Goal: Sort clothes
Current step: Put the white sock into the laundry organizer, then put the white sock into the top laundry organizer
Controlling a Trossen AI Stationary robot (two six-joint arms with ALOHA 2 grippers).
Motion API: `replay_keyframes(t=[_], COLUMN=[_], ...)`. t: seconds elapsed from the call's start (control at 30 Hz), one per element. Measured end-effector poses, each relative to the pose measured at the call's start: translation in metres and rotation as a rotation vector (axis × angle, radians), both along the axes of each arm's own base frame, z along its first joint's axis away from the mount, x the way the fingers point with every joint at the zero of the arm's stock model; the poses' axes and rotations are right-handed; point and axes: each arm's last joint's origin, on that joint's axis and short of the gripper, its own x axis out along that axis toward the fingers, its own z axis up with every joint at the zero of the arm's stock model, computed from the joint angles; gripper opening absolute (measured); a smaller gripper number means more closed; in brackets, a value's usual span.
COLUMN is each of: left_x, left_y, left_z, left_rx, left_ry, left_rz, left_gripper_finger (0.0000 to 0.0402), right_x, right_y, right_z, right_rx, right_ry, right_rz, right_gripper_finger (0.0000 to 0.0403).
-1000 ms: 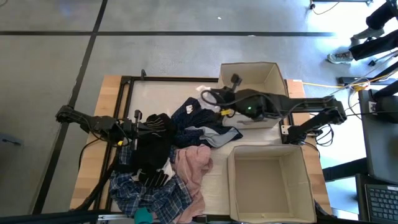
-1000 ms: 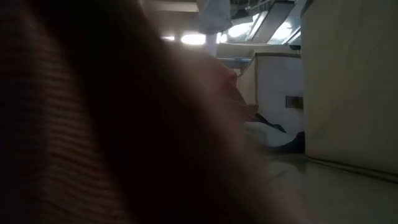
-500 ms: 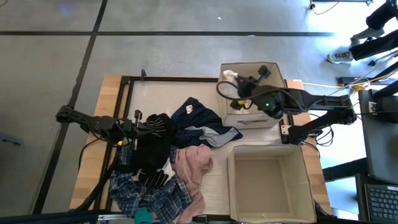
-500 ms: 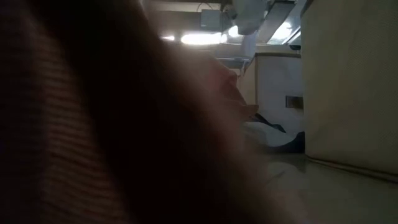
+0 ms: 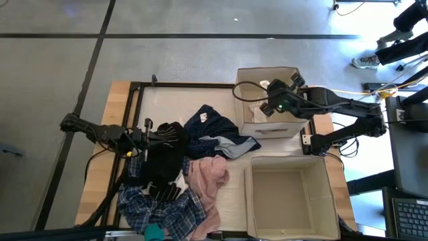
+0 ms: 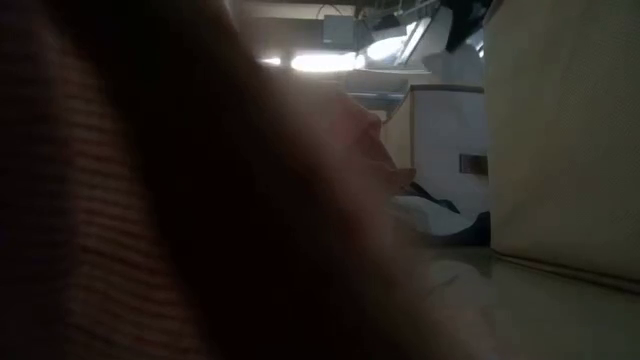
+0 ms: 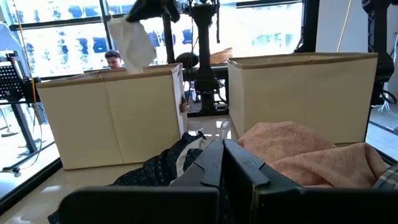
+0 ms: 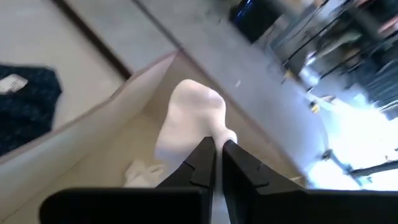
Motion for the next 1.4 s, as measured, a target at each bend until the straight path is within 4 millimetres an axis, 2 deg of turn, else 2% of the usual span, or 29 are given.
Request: replay_keyframes(t=[0.3,0.57,0.67,0.9,1.03,1.23,1.4], left_x=[0.0,0.0,0.0,0.0,0.0,0.0,0.0], left_y=[0.0,0.0,0.0,0.0,0.0,0.0,0.0], left_z=[0.0,0.0,0.0,0.0,0.0,0.0,0.0], left_rx=[0.018,0.018,0.016,0.015,0.015,0.015,0.014], left_ry=[0.001,0.001,0.001,0.001,0.001,0.001,0.001], left_rz=[0.001,0.001,0.002,0.001,0.002,0.001,0.001], left_gripper_finger=[0.0001,0.0001,0.0001,0.0001,0.0001,0.0001,0.0001], right_x=[0.004,0.009,0.01,0.01,0.014,0.027,0.049], right_y=[-0.014,-0.022,-0.021,-0.02,-0.019,-0.015,0.003], right_z=[-0.031,-0.041,-0.041,-0.042,-0.041,-0.034,-0.032], right_rx=[0.141,0.179,0.2,0.223,0.266,0.361,0.331], right_ry=[0.04,0.031,0.02,0.016,-0.021,-0.166,-0.241], right_rz=[0.003,-0.003,0.013,0.027,0.072,0.229,0.414], right_gripper_finger=[0.0026,0.003,0.0056,0.0164,0.021,0.0228,0.0223])
